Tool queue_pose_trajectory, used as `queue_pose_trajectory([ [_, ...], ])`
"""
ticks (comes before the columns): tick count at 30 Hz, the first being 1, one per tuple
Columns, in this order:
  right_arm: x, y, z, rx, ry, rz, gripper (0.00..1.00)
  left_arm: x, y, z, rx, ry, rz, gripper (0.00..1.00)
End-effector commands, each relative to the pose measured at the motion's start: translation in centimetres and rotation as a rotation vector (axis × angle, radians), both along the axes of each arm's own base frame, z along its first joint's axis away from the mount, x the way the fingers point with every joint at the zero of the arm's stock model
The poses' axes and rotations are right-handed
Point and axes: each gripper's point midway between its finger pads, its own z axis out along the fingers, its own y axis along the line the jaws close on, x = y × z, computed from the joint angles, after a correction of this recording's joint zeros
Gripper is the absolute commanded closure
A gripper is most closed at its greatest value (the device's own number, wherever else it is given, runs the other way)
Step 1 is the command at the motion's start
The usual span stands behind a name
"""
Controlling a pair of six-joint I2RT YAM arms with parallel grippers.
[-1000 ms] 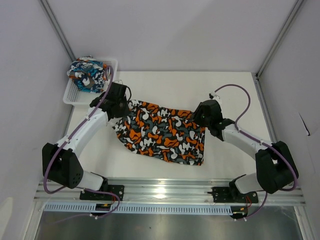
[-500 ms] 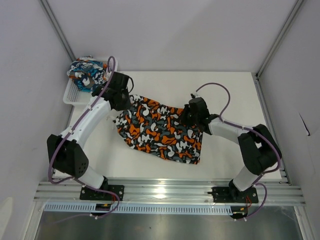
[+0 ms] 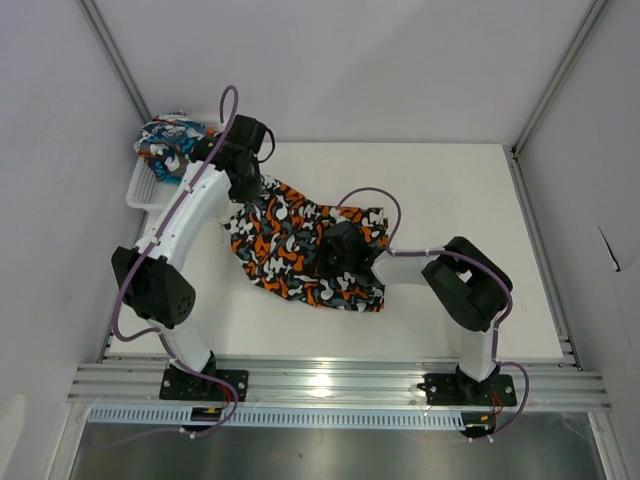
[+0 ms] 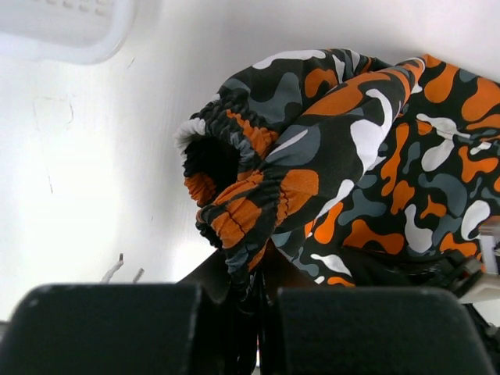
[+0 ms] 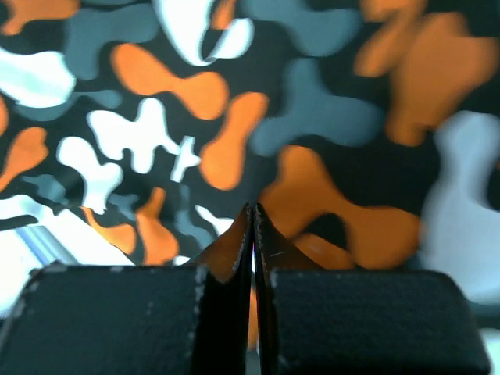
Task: Fold and stack the shorts
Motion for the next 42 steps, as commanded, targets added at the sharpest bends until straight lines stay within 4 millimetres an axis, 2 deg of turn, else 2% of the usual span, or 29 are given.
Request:
queue_pose_trajectory([
  [1,0.7,4.1,3.7,0.164,-0.089,0.057,1.00,-0.7,0.5,0.8,0.023,0.003,0.007,1.00],
  [5,-0.3,6.7,4.2,0.239,-0.079,0.136,1.00,-1.0,0.4,-0.1,0.018,0.018,0.002,1.00],
  [11,-1.1,8.3,4.0,0.264,-0.065,0.163,1.00,-1.3,0.1,-1.4,-0.001,0.035,0.007,1.00],
  [16,-1.3,8.3,1.3,0.216,-0.014,0.145,1.00,-1.9,0.0,-1.3,-0.036,0.030,0.064,1.00],
  [18,-1.7,8.3,0.0,0.195,0.007,0.136,1.00,-2.4,0.1,-0.7,-0.054,0.015,0.107,1.00],
  [23,-2.5,8.8,-1.2,0.166,0.016,0.123,1.00,-3.1,0.6,0.6,-0.062,0.006,0.168,1.00],
  [24,-2.9,9.2,-1.7,0.157,0.020,0.129,1.00,-3.6,0.7,0.3,-0.055,0.031,0.186,1.00],
  [30,-3.6,10.8,-2.4,0.147,0.033,0.152,1.00,-4.4,0.2,1.2,-0.043,0.057,0.215,1.00],
  [35,-4.3,12.9,-2.4,0.159,0.041,0.190,1.00,-5.3,0.0,1.7,-0.034,0.056,0.213,1.00],
  [39,-5.0,14.6,-1.6,0.245,0.085,0.238,1.00,-5.3,-0.2,2.3,-0.057,0.009,0.206,1.00],
  [40,-5.0,15.0,-1.4,0.260,0.086,0.245,1.00,-5.8,-0.2,1.6,-0.050,0.020,0.205,1.00],
  [41,-5.1,15.3,-1.3,0.268,0.091,0.250,1.00,-6.0,-0.1,2.4,-0.069,-0.016,0.205,1.00],
  [42,-5.1,15.6,-1.1,0.277,0.092,0.256,1.00,-5.3,-0.5,2.9,-0.099,-0.062,0.199,1.00],
])
